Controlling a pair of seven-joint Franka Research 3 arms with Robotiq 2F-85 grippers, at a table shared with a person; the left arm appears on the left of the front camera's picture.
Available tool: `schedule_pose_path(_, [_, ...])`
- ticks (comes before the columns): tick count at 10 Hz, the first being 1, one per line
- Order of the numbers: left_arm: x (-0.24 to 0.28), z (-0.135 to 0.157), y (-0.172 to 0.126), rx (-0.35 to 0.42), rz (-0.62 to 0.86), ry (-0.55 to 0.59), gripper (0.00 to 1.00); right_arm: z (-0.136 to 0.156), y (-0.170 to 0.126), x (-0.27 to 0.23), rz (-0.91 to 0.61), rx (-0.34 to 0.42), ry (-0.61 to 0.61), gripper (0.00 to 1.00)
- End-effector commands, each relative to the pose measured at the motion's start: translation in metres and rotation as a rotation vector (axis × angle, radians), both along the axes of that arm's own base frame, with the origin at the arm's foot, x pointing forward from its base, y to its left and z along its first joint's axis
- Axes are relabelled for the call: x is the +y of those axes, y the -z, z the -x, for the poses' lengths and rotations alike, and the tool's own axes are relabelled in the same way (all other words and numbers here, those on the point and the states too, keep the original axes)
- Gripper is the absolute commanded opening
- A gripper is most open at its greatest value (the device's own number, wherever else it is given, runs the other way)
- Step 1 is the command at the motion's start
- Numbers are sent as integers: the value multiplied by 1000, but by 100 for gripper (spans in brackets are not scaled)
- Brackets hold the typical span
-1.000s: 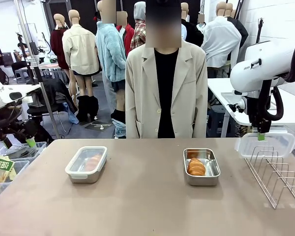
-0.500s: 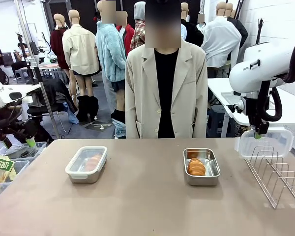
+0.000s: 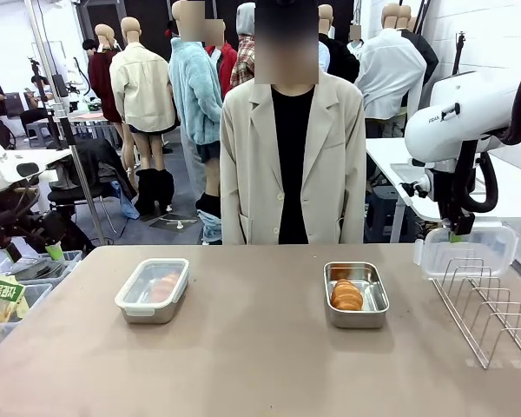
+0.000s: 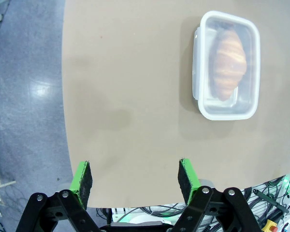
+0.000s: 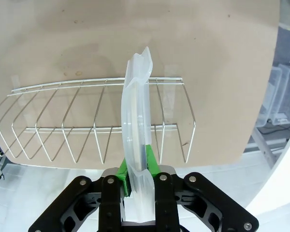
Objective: Place the bread in airtight containers.
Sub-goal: Release when the human grabs the Airtight Container lid.
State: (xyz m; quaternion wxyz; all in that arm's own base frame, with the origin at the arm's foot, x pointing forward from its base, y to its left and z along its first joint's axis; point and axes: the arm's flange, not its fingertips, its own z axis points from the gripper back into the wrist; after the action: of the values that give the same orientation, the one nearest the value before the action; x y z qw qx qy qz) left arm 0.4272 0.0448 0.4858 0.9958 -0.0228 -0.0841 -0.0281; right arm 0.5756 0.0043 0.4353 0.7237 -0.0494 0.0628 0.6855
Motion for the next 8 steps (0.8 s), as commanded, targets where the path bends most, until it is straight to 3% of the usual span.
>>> schedule_pose_path(1, [0, -1, -1, -8, 2, -13, 92, 2, -13, 1, 11, -11, 8, 0])
schedule_pose_path(2, [0, -1, -1, -8, 2, -13, 92, 17, -30, 3, -6, -71, -13, 0])
schedule_pose_path(5, [0, -1, -1, -8, 2, -13, 92, 75, -102, 18, 57, -393, -19, 0])
schedule_pose_path(8, [0, -1, -1, -8, 2, -13, 92, 81, -130, 66, -54, -577, -196, 0])
